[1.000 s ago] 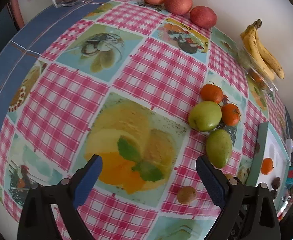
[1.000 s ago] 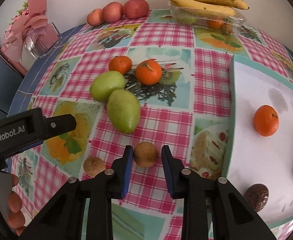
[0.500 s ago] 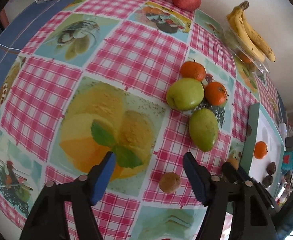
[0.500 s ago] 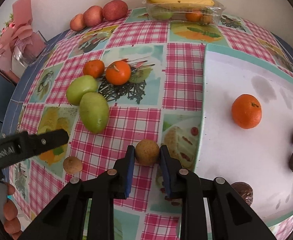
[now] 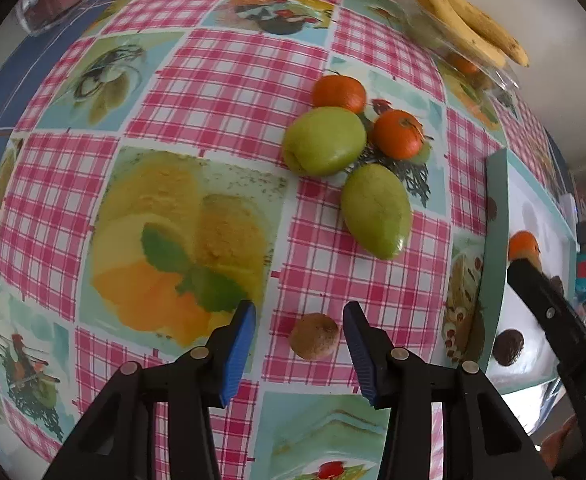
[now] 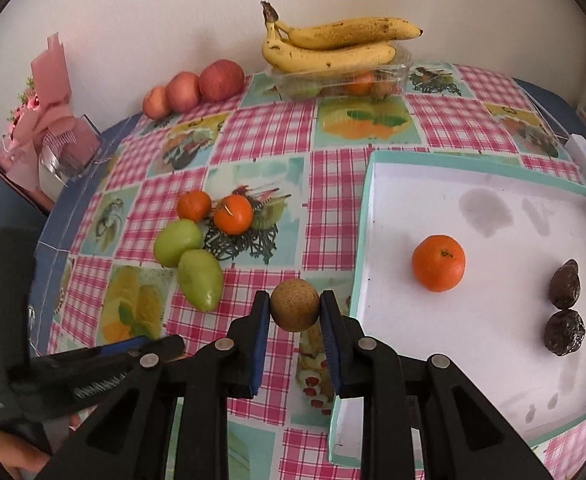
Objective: Organize fruits
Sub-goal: 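Close the right tool on a small brown round fruit while the left tool grips another, then carry the brown round fruits over the white tray with both tools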
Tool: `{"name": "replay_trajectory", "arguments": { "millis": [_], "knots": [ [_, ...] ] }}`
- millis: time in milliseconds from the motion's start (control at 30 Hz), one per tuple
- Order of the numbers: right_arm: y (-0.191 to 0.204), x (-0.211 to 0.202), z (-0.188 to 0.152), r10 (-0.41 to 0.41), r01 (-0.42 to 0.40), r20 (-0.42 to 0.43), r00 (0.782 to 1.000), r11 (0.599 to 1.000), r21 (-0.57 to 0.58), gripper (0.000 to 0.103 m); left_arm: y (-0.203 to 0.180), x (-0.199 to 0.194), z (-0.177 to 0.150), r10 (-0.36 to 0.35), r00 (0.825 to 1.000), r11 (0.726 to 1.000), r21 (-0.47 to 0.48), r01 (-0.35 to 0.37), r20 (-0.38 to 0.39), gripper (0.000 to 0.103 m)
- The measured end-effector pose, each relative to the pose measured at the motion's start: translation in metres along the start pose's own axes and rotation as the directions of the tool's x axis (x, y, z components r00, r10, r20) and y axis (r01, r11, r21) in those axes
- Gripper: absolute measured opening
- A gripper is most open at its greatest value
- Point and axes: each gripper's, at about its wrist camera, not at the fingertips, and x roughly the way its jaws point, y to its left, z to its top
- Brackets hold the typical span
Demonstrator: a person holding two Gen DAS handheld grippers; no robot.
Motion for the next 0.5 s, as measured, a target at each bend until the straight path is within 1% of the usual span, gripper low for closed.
{"name": "replay_trajectory", "arguments": {
  "millis": [133, 200, 267, 333, 500],
  "knots": [
    [0.001, -0.003, 0.001, 0.003, -0.003, 0.006, 1.000, 1.000, 0.001, 0.026, -0.011, 0.003, -0.003, 0.013, 1.000, 0.999, 0.033, -0.013, -0.004, 0.048],
    [-0.001, -0.004, 0.002, 0.007, -0.007, 0.011, 1.000, 1.000, 0.009, 0.026, -0.015, 0.005, -0.006, 0.022, 1.000, 0.999, 0.046, -0.022, -0.003, 0.040],
    [-0.003, -0.006, 0.002, 0.011, -0.012, 0.016, 1.000, 1.000, 0.017, 0.026, -0.018, 0.008, -0.003, 0.024, 1.000, 0.998, 0.050, -0.024, -0.002, 0.036],
    [-0.004, -0.009, 0.002, 0.013, -0.013, 0.023, 1.000, 1.000, 0.022, 0.026, -0.017, 0.006, -0.005, 0.027, 1.000, 0.998, 0.062, -0.027, 0.001, 0.029],
    [-0.007, -0.013, 0.003, 0.010, -0.011, 0.030, 0.999, 0.999, 0.030, 0.026, -0.024, -0.003, -0.006, 0.027, 0.999, 0.997, 0.078, -0.030, 0.036, 0.028]
  ]
}}
